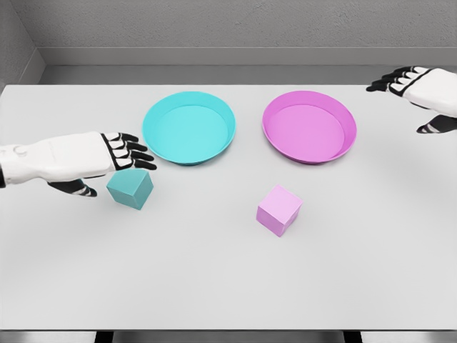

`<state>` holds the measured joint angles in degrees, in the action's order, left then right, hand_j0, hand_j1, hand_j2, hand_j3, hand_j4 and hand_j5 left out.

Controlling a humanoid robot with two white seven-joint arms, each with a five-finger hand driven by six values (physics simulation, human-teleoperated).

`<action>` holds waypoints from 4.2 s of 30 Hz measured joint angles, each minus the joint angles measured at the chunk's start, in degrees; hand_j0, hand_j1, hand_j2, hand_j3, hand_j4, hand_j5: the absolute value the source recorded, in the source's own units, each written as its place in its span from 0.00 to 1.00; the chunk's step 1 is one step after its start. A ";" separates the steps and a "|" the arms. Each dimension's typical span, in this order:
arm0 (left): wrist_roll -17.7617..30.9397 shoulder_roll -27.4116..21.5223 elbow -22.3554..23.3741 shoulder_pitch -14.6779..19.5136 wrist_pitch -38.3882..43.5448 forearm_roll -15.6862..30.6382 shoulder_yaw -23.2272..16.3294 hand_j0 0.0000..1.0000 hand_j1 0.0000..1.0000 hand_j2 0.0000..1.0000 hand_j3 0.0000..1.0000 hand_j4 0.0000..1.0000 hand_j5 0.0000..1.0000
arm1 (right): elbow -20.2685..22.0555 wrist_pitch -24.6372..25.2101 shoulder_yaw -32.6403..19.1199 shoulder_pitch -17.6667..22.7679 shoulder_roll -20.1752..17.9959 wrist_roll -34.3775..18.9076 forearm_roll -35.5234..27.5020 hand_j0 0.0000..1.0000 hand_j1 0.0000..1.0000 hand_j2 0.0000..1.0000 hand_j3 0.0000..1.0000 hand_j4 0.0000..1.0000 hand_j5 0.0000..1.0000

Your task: Place the blocks in the corresponding plates according to their colors

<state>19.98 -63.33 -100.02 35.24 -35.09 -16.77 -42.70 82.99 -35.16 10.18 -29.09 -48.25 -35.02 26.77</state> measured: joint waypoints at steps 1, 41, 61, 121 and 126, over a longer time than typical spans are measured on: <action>0.17 0.11 0.12 0.00 0.00 0.01 -0.04 1.00 1.00 1.00 1.00 1.00 1.00 | 0.07 0.00 0.18 0.00 -0.01 0.00 0.04 1.00 1.00 1.00 1.00 1.00 1.00; 1.13 11.33 12.47 0.53 7.97 -7.40 -6.46 1.00 1.00 1.00 1.00 1.00 1.00 | 16.78 0.01 22.40 0.18 1.54 0.00 0.12 0.98 0.98 0.98 0.98 0.98 0.98; 1.32 11.41 12.85 0.53 7.14 -7.68 -6.47 0.61 0.61 0.61 0.61 0.61 0.61 | 16.97 0.01 23.14 -0.88 3.17 0.00 0.15 0.98 0.98 0.98 0.98 0.98 0.98; 0.55 18.21 35.26 18.37 0.71 8.79 -6.82 1.00 1.00 1.00 1.00 1.00 1.00 | 12.35 0.06 29.97 -1.23 8.10 0.03 4.05 0.81 0.81 0.81 0.81 0.81 0.81; 0.54 15.27 34.08 14.86 0.11 10.60 -6.81 1.00 1.00 1.00 1.00 1.00 1.00 | 11.83 0.59 29.83 -1.14 8.79 0.35 3.35 0.65 0.65 0.65 0.65 0.65 0.65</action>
<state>20.52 -48.06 -65.94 50.10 -34.98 -6.17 -49.51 94.82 -34.57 40.01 -30.24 -39.46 -34.67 30.11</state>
